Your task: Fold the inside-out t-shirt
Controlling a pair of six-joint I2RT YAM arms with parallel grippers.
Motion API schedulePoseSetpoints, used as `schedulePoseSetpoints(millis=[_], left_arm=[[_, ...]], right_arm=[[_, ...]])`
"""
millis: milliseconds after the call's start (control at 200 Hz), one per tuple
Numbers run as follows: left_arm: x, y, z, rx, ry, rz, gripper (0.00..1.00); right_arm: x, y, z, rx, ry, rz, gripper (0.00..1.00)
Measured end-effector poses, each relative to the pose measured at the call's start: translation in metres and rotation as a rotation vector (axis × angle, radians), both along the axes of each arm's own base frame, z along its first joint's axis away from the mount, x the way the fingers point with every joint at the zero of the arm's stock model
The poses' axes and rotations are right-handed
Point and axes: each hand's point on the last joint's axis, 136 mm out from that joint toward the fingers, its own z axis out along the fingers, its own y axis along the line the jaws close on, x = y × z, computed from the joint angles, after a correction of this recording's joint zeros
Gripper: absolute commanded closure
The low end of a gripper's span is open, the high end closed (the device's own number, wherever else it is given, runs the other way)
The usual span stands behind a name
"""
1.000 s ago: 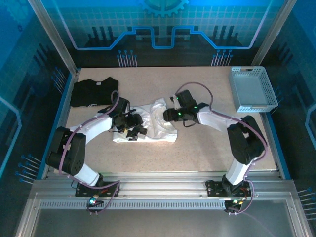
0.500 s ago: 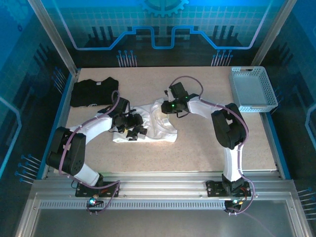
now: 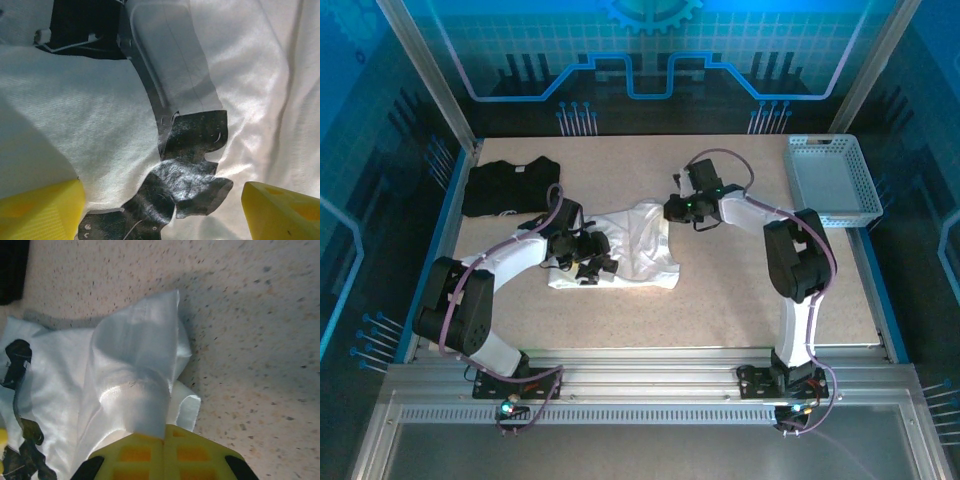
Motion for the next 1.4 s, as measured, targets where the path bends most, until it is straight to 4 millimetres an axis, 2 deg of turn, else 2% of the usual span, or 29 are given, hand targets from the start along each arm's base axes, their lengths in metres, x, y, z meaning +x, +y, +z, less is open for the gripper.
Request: schedulePoseSetpoints(millis=[100, 270, 405, 515, 605, 675, 780, 830, 890, 970, 1030, 1090, 1210, 1296, 1341, 1401], left_arm=[[0.000, 0.000, 0.000, 0.001, 0.000, -0.002, 0.18], [0.000, 0.000, 0.000, 0.003, 0.000, -0.006, 0.17], [0.003, -0.001, 0.006, 0.003, -0.005, -0.009, 0.17], [0.015, -0.004, 0.023, -0.001, -0.047, -0.019, 0.17], [0.027, -0.005, 0.041, 0.000, -0.102, -0.020, 0.16], [0.034, -0.002, 0.055, -0.001, -0.140, -0.009, 0.16], [0.048, 0.010, 0.067, -0.008, -0.171, 0.032, 0.16], [0.057, 0.019, 0.068, -0.008, -0.175, 0.059, 0.16], [0.069, 0.028, 0.065, -0.010, -0.167, 0.086, 0.16], [0.086, 0.040, 0.051, -0.013, -0.135, 0.118, 0.17], [0.093, 0.047, 0.033, -0.012, -0.092, 0.134, 0.17], [0.091, 0.054, 0.013, -0.007, -0.038, 0.149, 0.18], [0.074, 0.060, -0.014, -0.001, 0.038, 0.161, 0.19], [0.054, 0.056, -0.027, -0.018, 0.070, 0.149, 0.19], [0.047, 0.053, -0.025, -0.038, 0.045, 0.143, 0.19], [0.026, 0.043, -0.022, -0.065, 0.038, 0.130, 0.19]], right_arm=[[0.001, -0.009, -0.001, 0.003, 0.023, -0.023, 0.90], [-0.008, -0.016, -0.009, -0.019, 0.084, -0.046, 0.73], [-0.009, -0.026, -0.010, -0.056, 0.101, -0.076, 0.66], [-0.010, -0.036, 0.003, -0.085, 0.071, -0.094, 0.61], [-0.021, -0.033, 0.024, -0.084, 0.016, -0.067, 0.59], [-0.033, -0.015, 0.040, -0.077, -0.026, -0.011, 0.59], [-0.061, 0.040, 0.048, -0.052, -0.062, 0.128, 0.59], [-0.079, 0.068, 0.041, -0.039, -0.048, 0.203, 0.60], [-0.094, 0.093, 0.028, -0.031, -0.012, 0.262, 0.63], [-0.102, 0.107, 0.004, -0.041, 0.049, 0.282, 0.65], [-0.105, 0.104, -0.015, -0.067, 0.103, 0.266, 0.66], [-0.106, 0.094, -0.031, -0.097, 0.163, 0.229, 0.66], [-0.099, 0.068, -0.041, -0.114, 0.236, 0.142, 0.67], [-0.089, 0.045, -0.048, -0.114, 0.273, 0.069, 0.67], [-0.083, 0.032, -0.050, -0.113, 0.291, 0.031, 0.67], [-0.074, 0.017, -0.051, -0.108, 0.303, -0.011, 0.66]])
